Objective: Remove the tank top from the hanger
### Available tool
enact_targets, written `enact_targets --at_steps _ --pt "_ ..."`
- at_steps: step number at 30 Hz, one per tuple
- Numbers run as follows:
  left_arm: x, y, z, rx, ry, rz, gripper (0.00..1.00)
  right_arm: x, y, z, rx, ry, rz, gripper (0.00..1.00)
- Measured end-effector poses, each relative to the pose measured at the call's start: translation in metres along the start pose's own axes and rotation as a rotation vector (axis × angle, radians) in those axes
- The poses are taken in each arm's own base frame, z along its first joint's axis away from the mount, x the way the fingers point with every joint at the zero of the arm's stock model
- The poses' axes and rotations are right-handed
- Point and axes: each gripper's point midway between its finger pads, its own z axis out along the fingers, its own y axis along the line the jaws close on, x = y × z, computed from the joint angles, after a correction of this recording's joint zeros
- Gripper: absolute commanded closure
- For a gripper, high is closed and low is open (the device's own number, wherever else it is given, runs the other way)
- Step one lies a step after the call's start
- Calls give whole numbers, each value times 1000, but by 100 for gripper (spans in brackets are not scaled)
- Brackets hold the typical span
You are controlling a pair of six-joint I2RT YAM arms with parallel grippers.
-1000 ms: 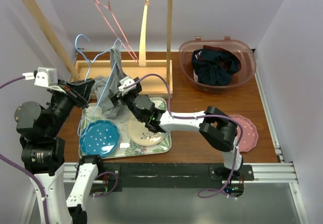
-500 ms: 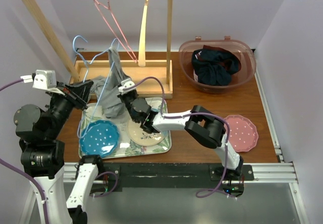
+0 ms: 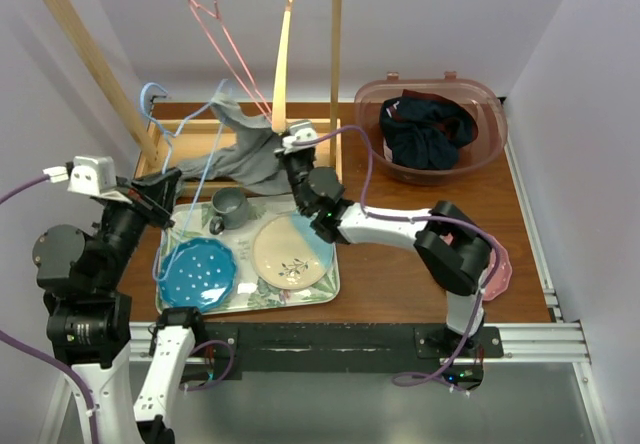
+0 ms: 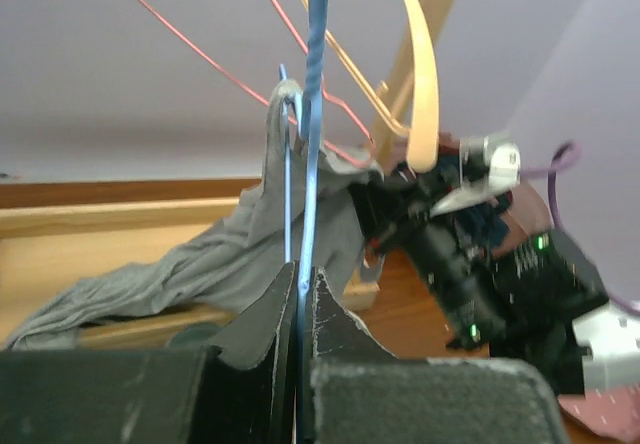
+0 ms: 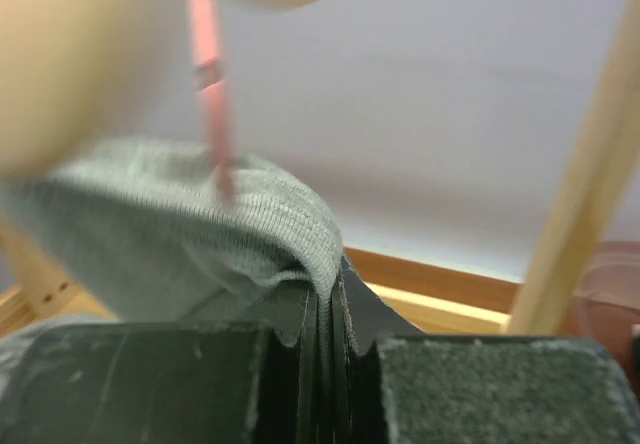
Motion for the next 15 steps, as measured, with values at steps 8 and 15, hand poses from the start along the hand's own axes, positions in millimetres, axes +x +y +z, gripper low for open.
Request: enact_targets --at_steps 8,15 --pt "52 -7 2 104 121 -24 100 1 -48 10 77 7 -8 100" --pt "68 -18 -1 198 159 5 100 12 -77 20 125 41 -18 100"
